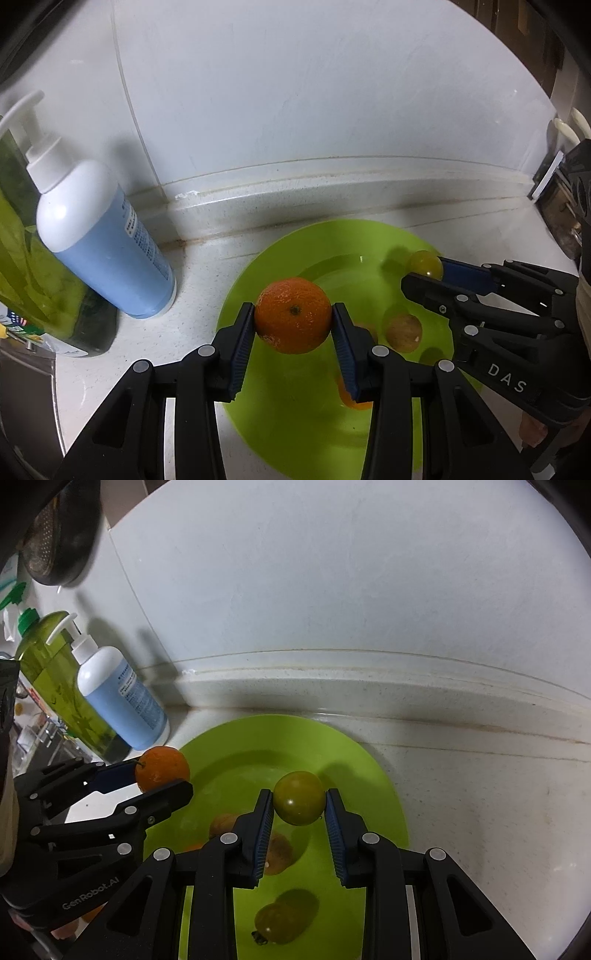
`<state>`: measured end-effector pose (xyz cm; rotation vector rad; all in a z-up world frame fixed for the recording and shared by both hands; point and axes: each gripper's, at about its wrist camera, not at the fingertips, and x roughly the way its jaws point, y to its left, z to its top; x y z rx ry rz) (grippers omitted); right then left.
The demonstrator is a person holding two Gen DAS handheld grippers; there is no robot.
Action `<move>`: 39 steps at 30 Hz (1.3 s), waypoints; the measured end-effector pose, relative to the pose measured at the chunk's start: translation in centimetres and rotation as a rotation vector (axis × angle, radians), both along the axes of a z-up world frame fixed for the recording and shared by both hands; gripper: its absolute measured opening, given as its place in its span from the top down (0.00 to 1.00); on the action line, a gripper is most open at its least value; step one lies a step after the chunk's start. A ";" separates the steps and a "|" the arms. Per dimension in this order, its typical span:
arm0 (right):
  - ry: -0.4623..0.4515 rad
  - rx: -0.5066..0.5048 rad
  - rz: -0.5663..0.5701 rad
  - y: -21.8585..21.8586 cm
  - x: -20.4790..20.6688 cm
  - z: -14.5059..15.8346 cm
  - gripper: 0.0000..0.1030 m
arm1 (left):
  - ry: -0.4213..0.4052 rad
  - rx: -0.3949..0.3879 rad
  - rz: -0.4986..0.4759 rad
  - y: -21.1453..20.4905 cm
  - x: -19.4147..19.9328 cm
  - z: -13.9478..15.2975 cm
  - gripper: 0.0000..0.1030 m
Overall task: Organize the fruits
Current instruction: 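Open the left tool onto the plate while the right tool releases the green fruit, then move both open tools back toward the remaining fruits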
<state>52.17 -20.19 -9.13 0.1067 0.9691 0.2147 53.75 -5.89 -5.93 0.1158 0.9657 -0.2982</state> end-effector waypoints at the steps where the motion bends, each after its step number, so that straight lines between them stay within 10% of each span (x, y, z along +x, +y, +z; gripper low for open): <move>1: 0.000 -0.003 0.001 0.1 0.1 -0.1 0.71 | 0.004 -0.001 -0.001 0.0 0.1 -0.1 0.60; 19: -0.071 -0.016 0.009 0.7 -2.5 2.6 0.71 | -0.118 -0.005 0.015 0.9 -3.8 4.1 0.54; 39: -0.293 -0.037 -0.063 1.7 -16.5 12.2 0.49 | -0.346 -0.039 -0.026 4.8 -18.1 12.3 0.32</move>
